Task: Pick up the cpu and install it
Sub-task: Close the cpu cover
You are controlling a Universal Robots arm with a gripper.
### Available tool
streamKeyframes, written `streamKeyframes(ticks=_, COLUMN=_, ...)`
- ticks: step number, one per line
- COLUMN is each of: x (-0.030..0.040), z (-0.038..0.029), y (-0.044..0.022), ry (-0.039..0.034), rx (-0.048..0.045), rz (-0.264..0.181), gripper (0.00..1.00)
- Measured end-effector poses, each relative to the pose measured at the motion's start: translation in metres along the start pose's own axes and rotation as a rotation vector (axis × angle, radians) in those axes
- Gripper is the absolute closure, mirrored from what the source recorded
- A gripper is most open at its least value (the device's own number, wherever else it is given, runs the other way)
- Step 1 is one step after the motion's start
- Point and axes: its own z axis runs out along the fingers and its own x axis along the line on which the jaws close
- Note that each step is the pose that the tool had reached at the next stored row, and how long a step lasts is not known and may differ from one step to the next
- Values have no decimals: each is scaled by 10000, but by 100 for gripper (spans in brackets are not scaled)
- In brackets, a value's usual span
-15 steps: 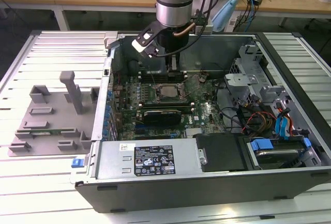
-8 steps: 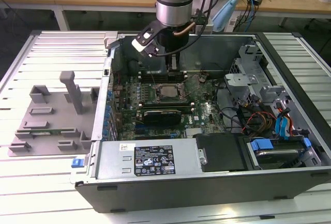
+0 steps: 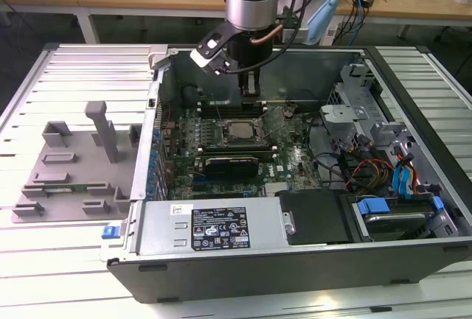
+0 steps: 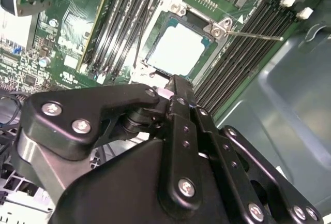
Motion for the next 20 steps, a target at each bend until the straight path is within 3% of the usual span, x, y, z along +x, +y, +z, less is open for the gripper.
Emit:
streamKeyframes(ticks=3, x=0, z=-3, y=14, ry=1, rx=0, rz=0, gripper=89)
streamKeyframes(ticks=5, x=0, z=-54, y=16, ry=1, rx=-1, rz=0, gripper=89)
streamKeyframes(ticks=7, x=0, z=-62, y=23, ry=1, rx=-1, rz=-3, gripper=89)
streamKeyframes(ticks=10, x=0, z=-60, y=80, ry=0, rx=0, rz=0, gripper=89)
streamKeyframes(ticks=12, x=1, z=-56, y=173, ry=1, rx=-1, rz=-1, gripper=89)
streamKeyframes(ticks=17, x=5, z=-39, y=533, ry=-8, rx=10, rz=0, gripper=89)
streamKeyframes(ticks=20, x=7, z=-32, y=652, ry=-10, rx=18, rz=-1, gripper=89)
